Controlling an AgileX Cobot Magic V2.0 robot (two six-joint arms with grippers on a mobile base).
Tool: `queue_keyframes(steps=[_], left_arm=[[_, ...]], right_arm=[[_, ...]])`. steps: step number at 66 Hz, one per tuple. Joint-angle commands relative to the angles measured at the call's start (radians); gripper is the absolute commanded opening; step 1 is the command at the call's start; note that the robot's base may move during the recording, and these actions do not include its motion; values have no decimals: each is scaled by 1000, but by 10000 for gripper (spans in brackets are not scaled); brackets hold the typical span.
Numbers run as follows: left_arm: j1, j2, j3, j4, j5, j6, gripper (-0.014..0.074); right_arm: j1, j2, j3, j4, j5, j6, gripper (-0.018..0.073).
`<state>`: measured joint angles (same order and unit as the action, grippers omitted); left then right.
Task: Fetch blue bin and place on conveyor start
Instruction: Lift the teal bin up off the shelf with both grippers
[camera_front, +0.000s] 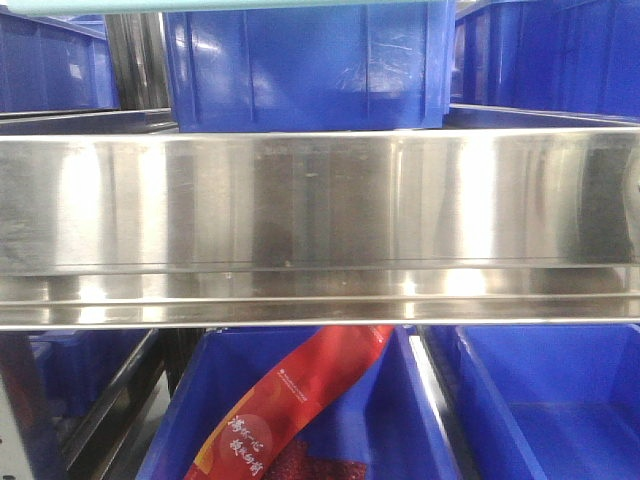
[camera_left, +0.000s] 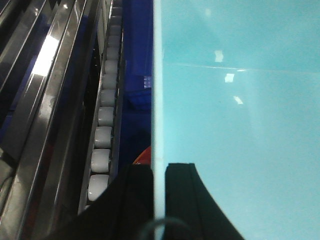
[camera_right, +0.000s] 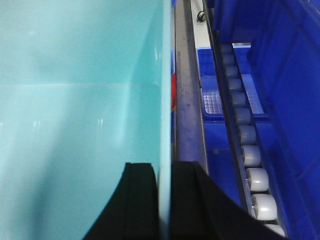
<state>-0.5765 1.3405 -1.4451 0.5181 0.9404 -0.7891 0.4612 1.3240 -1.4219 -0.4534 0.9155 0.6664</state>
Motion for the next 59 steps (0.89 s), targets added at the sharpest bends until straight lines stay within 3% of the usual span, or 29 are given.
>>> queue_keyframes(steps=[1,59], left_arm=[[-4,-11,-6,30,-24,-8,-111],[-4,-11,-6,30,-24,-8,-111]], right_arm=[[1,-11,0,-41,-27,-3,-160],[1,-10,0,-41,-40,-3,-160]])
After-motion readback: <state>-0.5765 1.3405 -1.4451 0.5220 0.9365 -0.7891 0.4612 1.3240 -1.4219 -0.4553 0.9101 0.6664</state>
